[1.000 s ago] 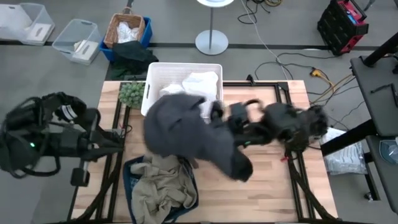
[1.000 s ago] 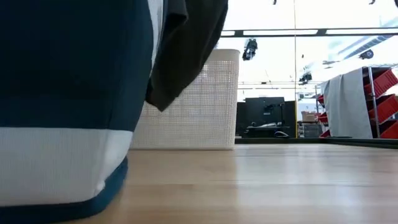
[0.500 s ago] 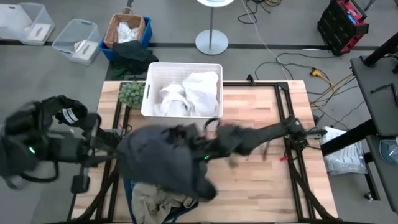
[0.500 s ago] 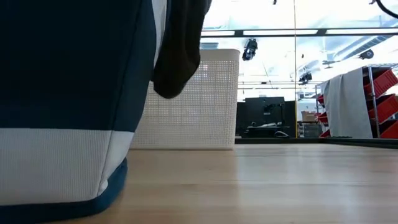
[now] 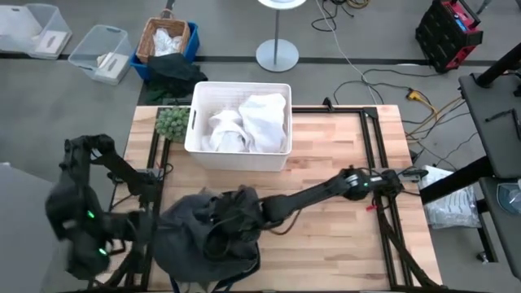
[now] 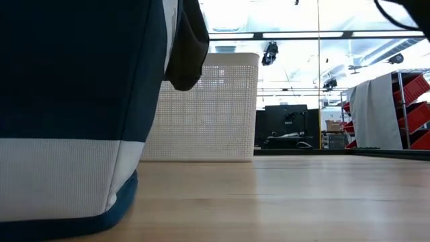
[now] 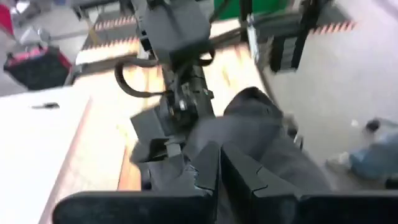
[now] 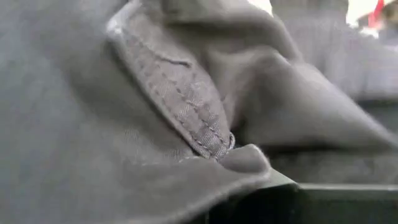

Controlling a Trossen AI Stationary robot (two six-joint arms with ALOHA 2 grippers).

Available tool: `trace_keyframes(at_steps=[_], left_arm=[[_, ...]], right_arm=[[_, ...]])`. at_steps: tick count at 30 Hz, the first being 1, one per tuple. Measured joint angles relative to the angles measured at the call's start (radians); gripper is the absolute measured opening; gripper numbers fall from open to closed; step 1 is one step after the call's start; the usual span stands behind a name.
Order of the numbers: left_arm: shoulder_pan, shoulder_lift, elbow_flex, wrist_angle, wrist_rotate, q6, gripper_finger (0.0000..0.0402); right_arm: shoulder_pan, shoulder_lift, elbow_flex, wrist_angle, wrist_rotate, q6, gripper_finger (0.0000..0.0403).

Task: Sort clothes
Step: Put the black shorts into the blue laundry organizer

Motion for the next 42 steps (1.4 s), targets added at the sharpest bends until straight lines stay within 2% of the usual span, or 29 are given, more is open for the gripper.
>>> trace_keyframes(at_steps=[4, 7, 13, 16, 18, 22, 26, 29, 33, 35, 39, 42], left_arm=[[0.0, -0.016, -0.208, 0.014, 0.039, -0.117, 0.0], [-0.004, -0.047, -0.383, 0.125, 0.082, -0.188, 0.0], [0.024, -0.077, -0.754, 0.661, 0.215, -0.232, 0.0], [0.04, -0.059, -0.887, 0.914, 0.279, -0.301, 0.0], [0.039, -0.041, -0.947, 1.007, 0.287, -0.338, 0.0], [0.042, -0.019, -1.004, 1.01, 0.366, -0.371, 0.0], [0.043, -0.011, -1.023, 0.912, 0.425, -0.396, 0.0], [0.046, -0.018, -1.017, 0.848, 0.434, -0.403, 0.0], [0.062, -0.028, -0.991, 0.771, 0.434, -0.408, 0.0], [0.062, -0.033, -0.969, 0.758, 0.402, -0.381, 0.0], [0.061, -0.038, -0.919, 0.721, 0.294, -0.364, 0.0], [0.061, -0.039, -0.926, 0.722, 0.238, -0.378, 0.0]], right_arm=[[-0.012, 0.106, 0.001, -0.02, -0.016, 0.078, 0.0012], [-0.022, 0.175, 0.003, -0.008, -0.064, 0.143, 0.0012], [-0.022, 0.192, 0.005, -0.023, -0.114, 0.163, 0.0012], [-0.019, 0.137, 0.008, -0.09, -0.113, 0.113, 0.0012], [-0.019, 0.089, 0.011, -0.145, -0.095, 0.095, 0.0013], [-0.015, 0.011, 0.025, -0.296, -0.009, 0.025, 0.0013], [-0.013, 0.031, 0.006, -0.451, -0.014, 0.033, 0.0013], [0.008, 0.068, -0.03, -0.434, -0.039, 0.064, 0.0013], [0.046, 0.155, -0.059, -0.412, -0.012, 0.091, 0.0013], [0.052, 0.2, -0.06, -0.414, -0.013, 0.104, 0.0013], [0.05, 0.279, -0.06, -0.36, -0.111, 0.155, 0.0013], [0.052, 0.311, -0.06, -0.306, -0.14, 0.163, 0.0013]])
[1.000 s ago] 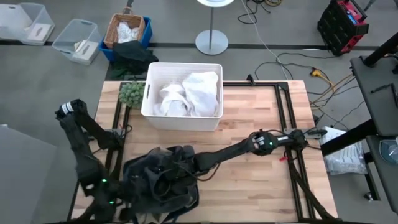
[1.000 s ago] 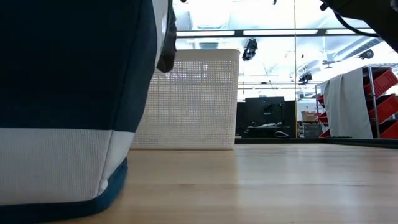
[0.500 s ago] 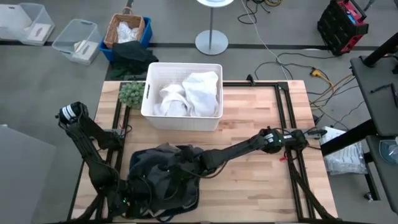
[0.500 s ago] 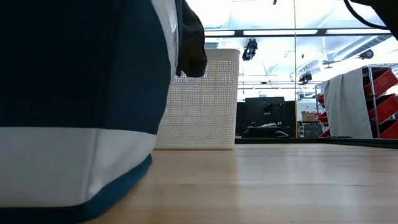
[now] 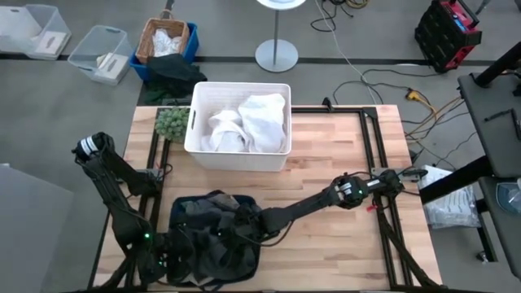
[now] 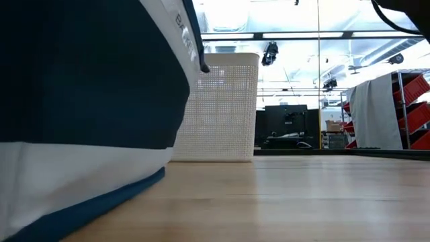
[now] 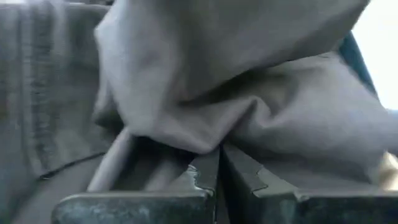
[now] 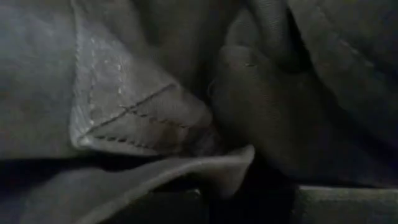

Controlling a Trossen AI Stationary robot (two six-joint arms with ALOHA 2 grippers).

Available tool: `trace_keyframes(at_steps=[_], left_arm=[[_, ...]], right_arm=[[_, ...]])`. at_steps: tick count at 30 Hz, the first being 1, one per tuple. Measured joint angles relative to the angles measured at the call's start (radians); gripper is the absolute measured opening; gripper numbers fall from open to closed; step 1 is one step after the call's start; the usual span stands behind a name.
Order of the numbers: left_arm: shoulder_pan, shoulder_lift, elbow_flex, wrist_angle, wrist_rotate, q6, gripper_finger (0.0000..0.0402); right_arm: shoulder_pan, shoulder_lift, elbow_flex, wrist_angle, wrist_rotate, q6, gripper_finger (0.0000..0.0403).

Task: Sort clothes
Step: Put the black shorts into the blue laundry organizer

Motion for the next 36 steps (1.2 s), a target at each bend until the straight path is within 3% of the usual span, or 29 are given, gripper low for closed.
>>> trace_keyframes(at_steps=[16, 28, 36], left_arm=[[0.002, 0.021, -0.293, 0.305, 0.037, -0.113, 0.0], [0.01, 0.02, -0.446, 0.517, 0.046, -0.117, 0.0], [0.013, 0.017, -0.466, 0.539, 0.056, -0.121, 0.0]], right_arm=[[0.003, -0.21, -0.015, 0.033, 0.108, -0.101, 0.0013], [-0.006, -0.036, -0.107, 0.125, 0.032, 0.012, 0.0013], [-0.026, -0.013, -0.106, 0.141, 0.01, 0.013, 0.0013]])
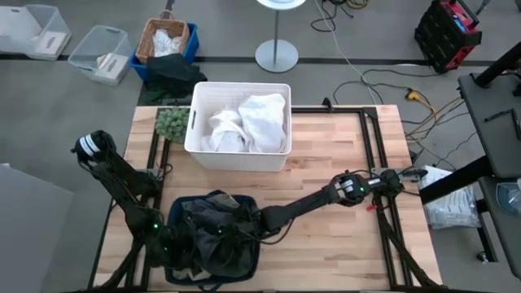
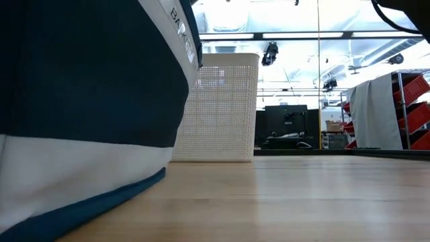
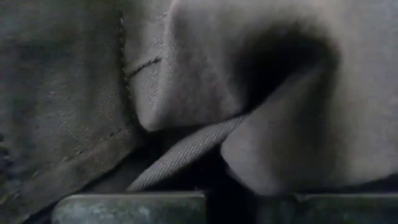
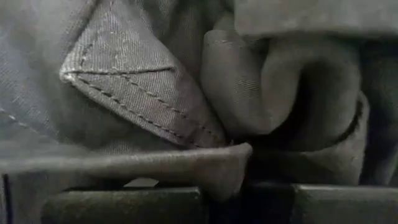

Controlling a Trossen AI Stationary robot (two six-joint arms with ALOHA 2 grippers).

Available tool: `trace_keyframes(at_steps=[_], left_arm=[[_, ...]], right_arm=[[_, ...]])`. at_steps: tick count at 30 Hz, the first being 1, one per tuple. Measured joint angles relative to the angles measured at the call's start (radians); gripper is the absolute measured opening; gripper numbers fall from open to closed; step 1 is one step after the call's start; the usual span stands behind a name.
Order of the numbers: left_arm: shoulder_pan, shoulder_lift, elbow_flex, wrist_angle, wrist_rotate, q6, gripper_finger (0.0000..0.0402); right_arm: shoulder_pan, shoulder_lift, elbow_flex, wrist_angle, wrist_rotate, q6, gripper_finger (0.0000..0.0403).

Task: Sort clothes
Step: Put the black shorts into the blue laundry organizer

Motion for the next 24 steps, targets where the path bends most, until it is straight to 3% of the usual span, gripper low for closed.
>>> trace_keyframes(at_steps=[5, 9, 13, 19, 24], left_arm=[[0.003, -0.02, 0.077, -0.074, 0.014, 0.092, 0.0], [0.003, -0.021, 0.195, -0.241, 0.019, 0.095, 0.0], [0.002, -0.021, 0.297, -0.415, 0.009, 0.093, 0.0006], [0.0, -0.022, 0.432, -0.597, 0.018, 0.151, 0.0033], [-0.002, -0.023, 0.525, -0.716, 0.029, 0.16, 0.0039]], right_arm=[[-0.006, -0.054, 0.021, -0.031, -0.007, -0.031, 0.0013], [0.0, -0.145, 0.038, -0.049, 0.051, -0.069, 0.0027], [0.004, -0.206, 0.039, -0.087, 0.127, -0.07, 0.0076], [0.001, -0.283, 0.038, -0.142, 0.129, -0.052, 0.0151], [0.008, -0.352, 0.038, -0.195, 0.115, -0.046, 0.0188]])
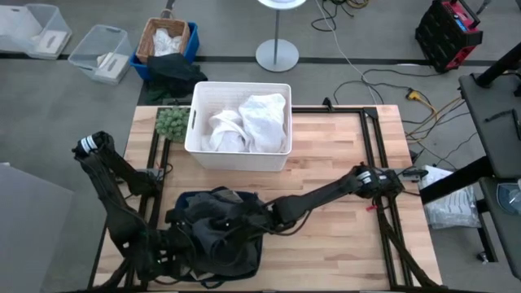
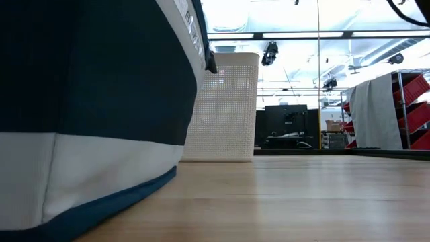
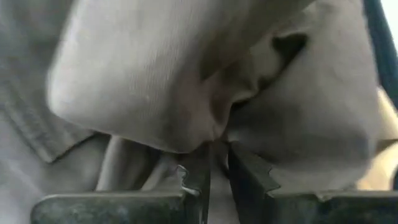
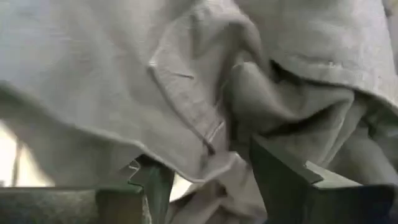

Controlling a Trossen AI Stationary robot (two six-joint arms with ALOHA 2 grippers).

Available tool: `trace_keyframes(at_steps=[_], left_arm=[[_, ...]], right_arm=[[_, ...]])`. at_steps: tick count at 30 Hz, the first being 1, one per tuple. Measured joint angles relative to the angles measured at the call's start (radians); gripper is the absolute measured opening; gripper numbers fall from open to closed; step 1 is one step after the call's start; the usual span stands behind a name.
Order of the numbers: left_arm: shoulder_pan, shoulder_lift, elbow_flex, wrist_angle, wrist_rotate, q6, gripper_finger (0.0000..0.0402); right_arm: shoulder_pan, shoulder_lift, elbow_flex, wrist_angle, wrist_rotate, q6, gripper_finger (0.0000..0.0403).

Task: Sort clothes
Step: Put the black shorts into the blue laundry organizer, then return to Home Position

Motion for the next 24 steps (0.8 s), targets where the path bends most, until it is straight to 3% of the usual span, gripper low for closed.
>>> trace_keyframes(at_steps=[6, 9, 13, 16, 18, 21, 24], left_arm=[[-0.006, -0.002, 0.129, -0.147, 0.058, 0.0, 0.0039], [-0.033, -0.004, 0.211, -0.177, 0.044, 0.065, 0.0039], [-0.091, -0.051, 0.252, -0.086, -0.219, 0.186, 0.0038], [-0.102, -0.149, 0.199, 0.011, -0.459, 0.285, 0.0032], [-0.082, -0.237, 0.133, 0.089, -0.537, 0.393, 0.002], [0.021, -0.386, 0.015, 0.292, -0.523, 0.627, 0.0003], [0.21, -0.509, -0.121, 0.696, -0.277, 0.954, 0.0002]], right_arm=[[0.007, -0.074, 0.0, -0.063, -0.067, -0.035, 0.0208], [0.034, -0.132, -0.003, -0.078, -0.004, -0.16, 0.0209], [0.101, -0.24, -0.064, -0.071, 0.294, -0.382, 0.0197], [0.112, -0.353, -0.166, -0.048, 0.366, -0.463, 0.0179], [0.105, -0.449, -0.274, 0.03, 0.38, -0.53, 0.0165], [0.068, -0.598, -0.48, 0.272, 0.351, -0.646, 0.0142], [-0.004, -0.718, -0.69, 0.563, 0.208, -0.704, 0.0117]])
